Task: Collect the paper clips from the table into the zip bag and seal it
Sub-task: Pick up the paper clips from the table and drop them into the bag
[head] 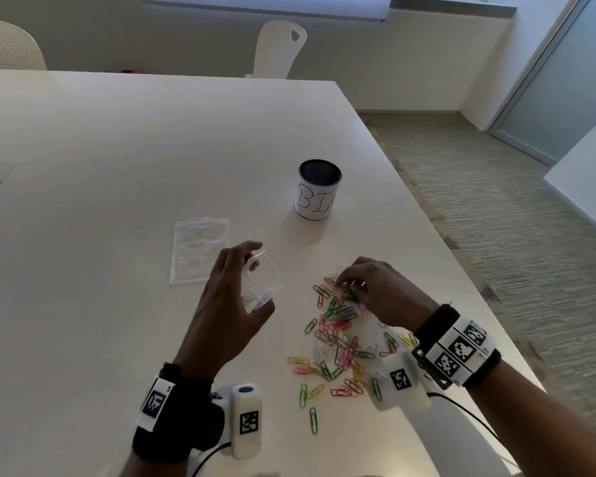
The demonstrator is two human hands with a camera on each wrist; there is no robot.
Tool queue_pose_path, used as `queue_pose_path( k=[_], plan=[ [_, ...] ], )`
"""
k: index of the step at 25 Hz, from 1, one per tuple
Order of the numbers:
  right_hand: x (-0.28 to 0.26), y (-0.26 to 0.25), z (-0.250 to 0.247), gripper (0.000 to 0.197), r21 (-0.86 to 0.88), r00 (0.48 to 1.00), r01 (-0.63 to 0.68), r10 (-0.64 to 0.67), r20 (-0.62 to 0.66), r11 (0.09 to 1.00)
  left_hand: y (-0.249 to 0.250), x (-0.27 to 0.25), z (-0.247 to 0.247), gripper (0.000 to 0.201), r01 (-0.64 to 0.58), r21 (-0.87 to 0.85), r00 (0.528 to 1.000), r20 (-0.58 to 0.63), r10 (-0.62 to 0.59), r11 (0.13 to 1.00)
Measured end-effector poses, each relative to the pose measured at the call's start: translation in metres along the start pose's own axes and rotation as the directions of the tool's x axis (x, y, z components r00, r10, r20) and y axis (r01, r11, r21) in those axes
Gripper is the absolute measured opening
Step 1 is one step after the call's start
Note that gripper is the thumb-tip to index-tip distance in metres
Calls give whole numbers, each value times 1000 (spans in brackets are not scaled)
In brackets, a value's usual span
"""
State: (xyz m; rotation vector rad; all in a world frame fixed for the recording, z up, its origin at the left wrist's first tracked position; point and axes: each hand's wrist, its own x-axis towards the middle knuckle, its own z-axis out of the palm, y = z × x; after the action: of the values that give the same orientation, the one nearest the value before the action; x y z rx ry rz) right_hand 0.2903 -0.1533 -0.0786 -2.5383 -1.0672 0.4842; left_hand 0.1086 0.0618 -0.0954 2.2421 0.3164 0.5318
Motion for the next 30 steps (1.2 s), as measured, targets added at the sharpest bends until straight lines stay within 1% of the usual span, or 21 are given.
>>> queue_pose_path(
  k=[1, 2, 4, 5, 6, 7, 9, 12, 13, 15, 18, 21, 25, 30],
  plan=[
    [-2, -5, -3, 29, 16, 999, 4, -5, 32, 1000, 0, 0, 0, 78, -1, 0, 1000, 1, 1, 1000],
    [-4, -8, -5, 40, 10, 998, 4, -5, 57, 1000, 0, 0, 0, 78, -1, 2, 1000, 2, 1, 1000],
    [-8, -13, -9, 76, -88, 995, 9, 0, 102, 996, 0, 0, 0, 79, 2, 4, 1000, 8, -2, 1000],
    [-10, -16, -8, 90, -152, 991, 17, 3, 132, 988, 0, 1, 1, 80, 2, 0, 1000, 10, -2, 1000],
    [-12, -19, -6, 98, -198, 987, 32, 0, 159, 980, 0, 1, 1, 80, 4, -7, 1000, 12, -4, 1000],
    [-13, -21, -3, 98, -221, 986, 45, -8, 169, 974, -1, 1, 1, 81, 5, -13, 1000, 15, -5, 1000],
    [-13, -23, 2, 82, -199, 989, 63, -34, 143, 978, -1, 1, 2, 81, 5, -23, 1000, 17, -5, 1000],
    [-12, -27, 5, 48, -128, 995, 61, -51, 86, 990, -1, 1, 3, 81, 3, -27, 1000, 17, -2, 1000],
    [-13, -28, 7, 40, -120, 996, 56, -48, 69, 991, -1, 0, 3, 81, 2, -28, 1000, 20, -1, 1000],
    [-12, -31, 10, 29, -146, 997, 64, -58, 44, 987, 0, 1, 3, 81, 0, -28, 1000, 18, 1, 1000],
    [-11, -34, 15, 22, -183, 996, 91, -93, -1, 979, -1, 1, 4, 82, 0, -31, 1000, 23, 0, 1000],
    [-6, -31, 16, 15, -179, 993, 99, -108, -38, 979, -1, 1, 5, 83, 0, -25, 1000, 30, 1, 1000],
    [-1, -24, 12, 15, -97, 994, 73, -80, -71, 993, -1, 0, 5, 81, 1, -22, 1000, 27, -1, 1000],
    [-2, -18, 4, 8, 49, 994, 64, -60, -93, 997, -3, 0, 5, 82, -5, -17, 1000, 25, 6, 1000]
  ],
)
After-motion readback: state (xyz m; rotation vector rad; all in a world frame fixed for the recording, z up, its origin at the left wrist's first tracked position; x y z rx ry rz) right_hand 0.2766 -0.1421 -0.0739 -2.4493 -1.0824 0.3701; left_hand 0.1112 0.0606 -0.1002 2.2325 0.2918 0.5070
